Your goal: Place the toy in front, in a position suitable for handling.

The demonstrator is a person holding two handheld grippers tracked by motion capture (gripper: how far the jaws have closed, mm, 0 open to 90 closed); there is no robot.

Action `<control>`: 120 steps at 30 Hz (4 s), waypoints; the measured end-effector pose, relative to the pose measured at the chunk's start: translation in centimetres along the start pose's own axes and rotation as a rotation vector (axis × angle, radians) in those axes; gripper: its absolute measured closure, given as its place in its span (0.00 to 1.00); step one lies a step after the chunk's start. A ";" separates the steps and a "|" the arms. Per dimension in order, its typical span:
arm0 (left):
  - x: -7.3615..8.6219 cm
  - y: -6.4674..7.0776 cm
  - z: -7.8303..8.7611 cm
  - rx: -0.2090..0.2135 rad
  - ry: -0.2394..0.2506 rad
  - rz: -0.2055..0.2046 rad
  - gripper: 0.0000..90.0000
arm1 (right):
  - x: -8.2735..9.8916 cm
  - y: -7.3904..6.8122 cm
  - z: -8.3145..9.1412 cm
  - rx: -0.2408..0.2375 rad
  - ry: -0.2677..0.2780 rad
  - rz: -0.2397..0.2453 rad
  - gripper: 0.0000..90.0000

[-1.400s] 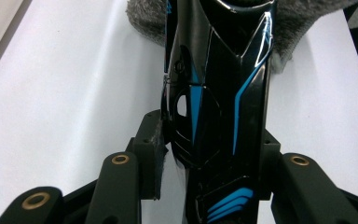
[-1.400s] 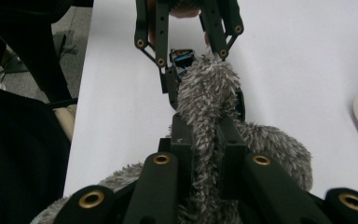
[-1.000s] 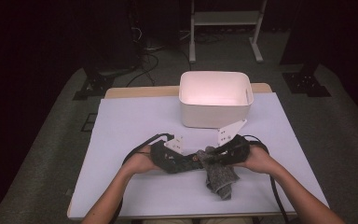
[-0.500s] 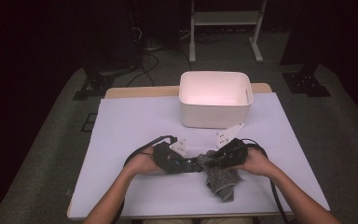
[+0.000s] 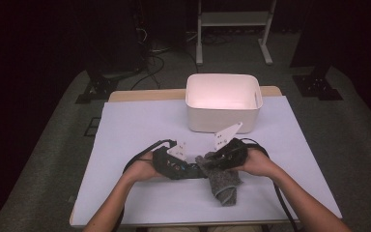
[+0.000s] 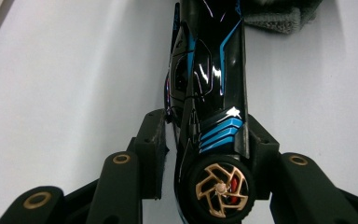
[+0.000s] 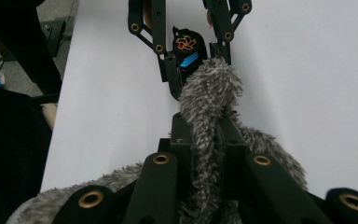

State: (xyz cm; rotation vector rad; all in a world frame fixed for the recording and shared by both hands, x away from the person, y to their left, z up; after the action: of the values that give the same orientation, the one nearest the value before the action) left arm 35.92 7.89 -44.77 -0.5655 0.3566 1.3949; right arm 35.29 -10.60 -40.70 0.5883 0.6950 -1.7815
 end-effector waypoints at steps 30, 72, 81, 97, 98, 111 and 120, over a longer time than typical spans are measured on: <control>0.3 -0.1 -0.6 -0.034 0.016 -0.042 0.69 | 0.7 1.2 0.8 0.009 -0.039 -0.034 0.88; -1.6 -0.5 1.0 0.106 0.131 0.122 0.44 | 3.1 -1.2 2.1 -0.010 -0.004 -0.012 0.88; -1.6 2.4 -0.9 0.054 0.038 0.023 0.38 | 5.0 -1.3 2.6 0.022 -0.009 -0.032 0.88; -1.3 2.5 -3.2 0.081 -0.004 -0.004 0.23 | 6.7 -1.0 4.4 0.041 0.054 -0.083 0.88; -1.2 2.5 -3.2 0.079 -0.005 -0.011 0.26 | 6.7 -0.9 5.0 0.047 0.070 -0.085 0.88; -1.5 2.4 -3.1 0.078 -0.026 -0.038 0.27 | 8.2 -0.2 11.4 0.169 0.124 -0.136 0.89; -1.8 2.2 -3.4 0.081 -0.029 -0.040 0.27 | 9.5 0.0 14.9 0.243 0.103 -0.159 0.89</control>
State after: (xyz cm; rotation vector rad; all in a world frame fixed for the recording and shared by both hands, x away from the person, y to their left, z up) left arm 33.80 4.67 -46.89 -0.4831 0.3747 1.3434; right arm 31.72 -27.44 -36.67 0.8115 0.6127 -2.0113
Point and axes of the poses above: each handheld gripper's, and its own axes: z roughly backward along the jaws, x roughly out of its underside, y roughly to its right, the point moved 4 cm from there along -z, roughly forward along the jaws, and after that the axes turned 11 degrees about -z, right-handed, at the moved point
